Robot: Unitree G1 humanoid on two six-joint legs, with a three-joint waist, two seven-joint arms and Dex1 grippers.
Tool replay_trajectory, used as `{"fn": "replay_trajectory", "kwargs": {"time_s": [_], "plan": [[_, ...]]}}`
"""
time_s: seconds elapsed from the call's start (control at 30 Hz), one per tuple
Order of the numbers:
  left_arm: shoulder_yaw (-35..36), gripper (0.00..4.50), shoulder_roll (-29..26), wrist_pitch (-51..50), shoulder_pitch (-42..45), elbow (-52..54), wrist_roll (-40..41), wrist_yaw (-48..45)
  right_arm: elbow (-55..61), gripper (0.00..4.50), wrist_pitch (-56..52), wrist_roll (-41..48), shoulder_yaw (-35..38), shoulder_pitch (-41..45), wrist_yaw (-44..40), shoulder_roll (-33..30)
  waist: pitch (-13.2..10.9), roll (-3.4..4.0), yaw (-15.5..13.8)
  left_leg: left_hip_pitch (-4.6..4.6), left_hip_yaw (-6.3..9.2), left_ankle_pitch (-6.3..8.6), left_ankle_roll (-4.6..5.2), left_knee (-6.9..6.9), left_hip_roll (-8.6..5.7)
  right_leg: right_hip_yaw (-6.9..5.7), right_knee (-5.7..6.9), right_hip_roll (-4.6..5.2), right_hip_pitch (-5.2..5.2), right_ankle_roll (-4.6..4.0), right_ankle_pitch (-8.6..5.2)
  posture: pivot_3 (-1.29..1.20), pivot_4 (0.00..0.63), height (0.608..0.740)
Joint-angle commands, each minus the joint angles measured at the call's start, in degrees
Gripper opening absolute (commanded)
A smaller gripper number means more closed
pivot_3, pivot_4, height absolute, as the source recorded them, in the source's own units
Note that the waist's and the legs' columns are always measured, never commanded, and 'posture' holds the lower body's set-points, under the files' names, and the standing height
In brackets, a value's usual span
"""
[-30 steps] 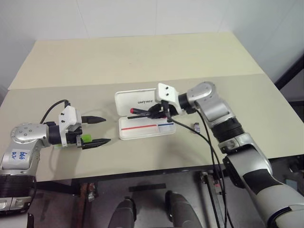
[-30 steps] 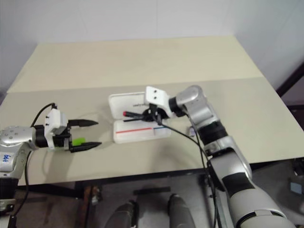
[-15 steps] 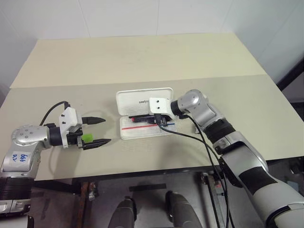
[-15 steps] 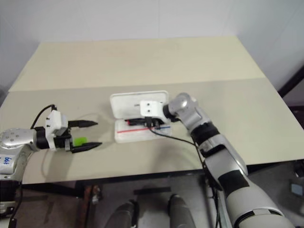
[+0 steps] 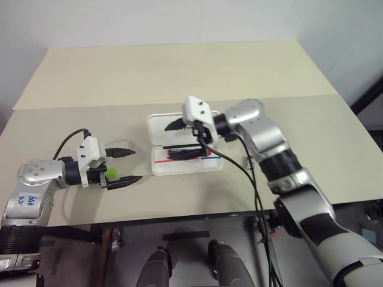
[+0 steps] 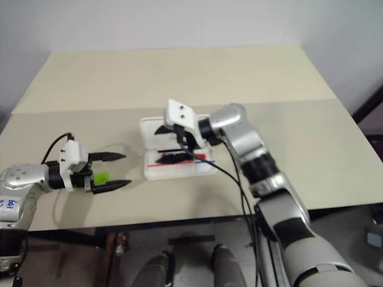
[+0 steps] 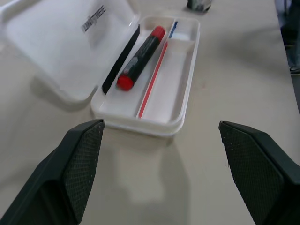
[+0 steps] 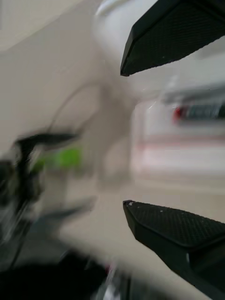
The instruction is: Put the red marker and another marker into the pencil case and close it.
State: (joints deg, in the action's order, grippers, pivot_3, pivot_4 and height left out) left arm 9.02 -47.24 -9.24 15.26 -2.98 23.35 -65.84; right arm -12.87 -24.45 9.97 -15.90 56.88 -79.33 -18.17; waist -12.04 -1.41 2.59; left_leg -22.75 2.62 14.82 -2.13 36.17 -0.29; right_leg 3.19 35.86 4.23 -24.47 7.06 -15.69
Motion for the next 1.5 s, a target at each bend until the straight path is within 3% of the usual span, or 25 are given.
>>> {"fn": "replay_trajectory", "kwargs": {"time_s": [0.03, 0.2, 0.3, 0.63, 1.1, 1.4, 1.5], "plan": [[2.66, 4.18, -0.32, 1.43, -1.70, 0.53, 0.58, 0.27, 14.25, 4.46, -5.81, 7.98, 1.86, -6.50, -4.21, -5.18, 0.00, 0.00, -0.49, -0.04, -0.01, 0.03, 0.04, 0.03, 0.00, 0.00, -0.03, 0.01, -0.01, 0.00, 0.00, 0.00, 0.150, 0.740], [5.43, 4.18, -0.78, 3.66, -4.35, -0.91, 0.16, 0.83, 23.64, 4.46, -8.41, 11.60, 3.58, -14.38, -1.73, -11.51, 0.00, 0.00, -0.76, -0.06, -0.07, 0.04, 0.07, 0.06, -0.02, 0.01, -0.24, 0.00, -0.07, -0.01, -0.01, 0.00, 0.150, 0.740], [8.89, 4.18, -2.35, 7.07, -6.22, -5.29, -0.68, 0.72, 28.00, 4.46, -9.07, 14.45, 9.13, -20.93, -0.15, -16.98, 0.01, -0.01, -0.96, 0.02, -0.06, 0.03, 0.04, 0.05, 0.01, 0.00, -0.18, -0.05, -0.06, -0.07, -0.03, 0.00, 0.150, 0.740], [9.30, 4.18, -8.00, 14.74, -2.32, -24.03, -3.16, -6.02, 28.32, 4.46, -1.46, 15.03, 16.74, -31.42, 2.52, -25.13, 0.01, -0.02, -0.98, 0.18, -0.20, 0.03, 0.05, 0.05, 0.02, 0.05, -0.17, -0.08, 0.08, -0.11, -0.03, 0.00, 0.150, 0.740], [-1.12, 4.18, -8.57, 23.38, 14.10, -51.18, -13.60, -14.02, 27.32, 4.46, 0.57, 17.14, 19.88, -32.38, 5.89, -27.24, 0.02, -0.04, -0.84, 0.22, -0.28, 0.02, 0.06, 0.12, 0.00, 0.09, -0.06, -0.13, 0.10, -0.08, -0.02, 0.00, 0.150, 0.740], [-4.65, 4.18, -6.95, 28.48, 20.09, -59.68, -18.88, -10.04, 29.94, 4.46, -0.92, 19.10, 19.45, -30.23, 8.56, -27.02, 0.03, -0.04, -1.01, 0.43, -0.27, 0.01, 0.08, 0.25, 0.00, 0.10, 0.09, -0.12, 0.29, -0.08, -0.02, 0.00, 0.150, 0.740], [-4.05, 3.60, -5.89, 29.47, 20.66, -60.35, -18.41, -9.75, 30.50, 4.50, -1.17, 19.55, 19.38, -30.08, 9.24, -27.16, 0.05, -0.01, -1.15, 0.67, -0.21, -0.05, 0.18, 0.24, 0.01, 0.06, 0.08, -0.13, 0.53, -0.11, 0.01, 0.00, 0.150, 0.740]]}}
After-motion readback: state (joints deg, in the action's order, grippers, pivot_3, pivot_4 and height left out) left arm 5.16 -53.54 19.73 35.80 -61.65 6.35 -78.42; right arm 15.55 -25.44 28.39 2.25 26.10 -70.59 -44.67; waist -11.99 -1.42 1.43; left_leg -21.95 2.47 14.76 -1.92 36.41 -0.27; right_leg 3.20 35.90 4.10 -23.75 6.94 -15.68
